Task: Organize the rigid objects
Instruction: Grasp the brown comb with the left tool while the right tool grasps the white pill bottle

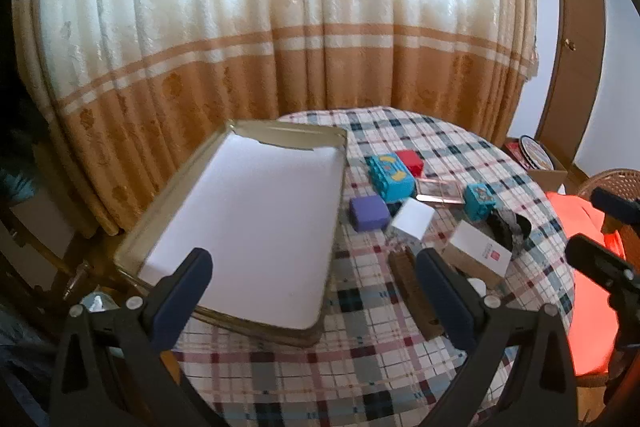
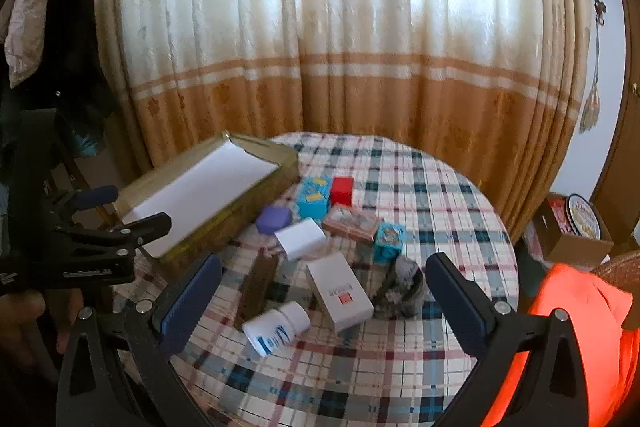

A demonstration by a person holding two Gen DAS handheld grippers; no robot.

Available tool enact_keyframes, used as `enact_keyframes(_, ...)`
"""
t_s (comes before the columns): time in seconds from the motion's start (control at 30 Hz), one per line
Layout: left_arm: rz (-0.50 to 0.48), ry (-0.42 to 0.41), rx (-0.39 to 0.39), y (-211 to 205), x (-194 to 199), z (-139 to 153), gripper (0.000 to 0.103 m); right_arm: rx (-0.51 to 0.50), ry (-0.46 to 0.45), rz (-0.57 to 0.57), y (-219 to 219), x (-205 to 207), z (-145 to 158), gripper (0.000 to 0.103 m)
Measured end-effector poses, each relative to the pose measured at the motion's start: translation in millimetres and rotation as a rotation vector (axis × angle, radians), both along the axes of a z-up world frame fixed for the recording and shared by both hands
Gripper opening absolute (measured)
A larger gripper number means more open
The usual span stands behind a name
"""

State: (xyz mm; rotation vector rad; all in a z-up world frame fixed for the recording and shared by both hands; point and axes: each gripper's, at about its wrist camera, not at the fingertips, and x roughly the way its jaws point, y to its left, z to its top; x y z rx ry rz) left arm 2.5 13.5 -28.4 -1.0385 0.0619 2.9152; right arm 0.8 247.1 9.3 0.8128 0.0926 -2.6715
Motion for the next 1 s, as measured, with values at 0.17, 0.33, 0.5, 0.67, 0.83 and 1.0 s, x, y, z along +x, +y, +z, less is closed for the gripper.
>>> enact_keyframes(0.17,-0.05,-0.026,-0.002,14,-3,-9,0.099,0.002,-0.067,-0.02,10,-12,-20,0.103)
enact_keyframes(0.33,-0.117,-0.06,0.003,34,-6,-17,0.097,-0.019,-0.13,-0.013,22,-16,-39,0.103)
enact_keyframes(0.5,-0.169,-0.101,-0.012,55,-12,-27,0.089,-0.033,-0.159,-0.031,36,-18,-51,0.103)
enact_keyframes(0.67,-0.171,-0.139,-0.022,64,-26,-39,0.082,-0.018,-0.169,0.002,37,-18,-61,0.102)
enact_keyframes(0.83,-0.19,-0.226,0.017,69,-40,-58,0.066,-0.02,-0.181,0.03,39,-17,-69,0.102)
enact_keyframes(1.0,-0.212,-0.316,0.047,74,-52,-78,0.051,-0.015,-0.19,0.069,33,-16,-73,0.098)
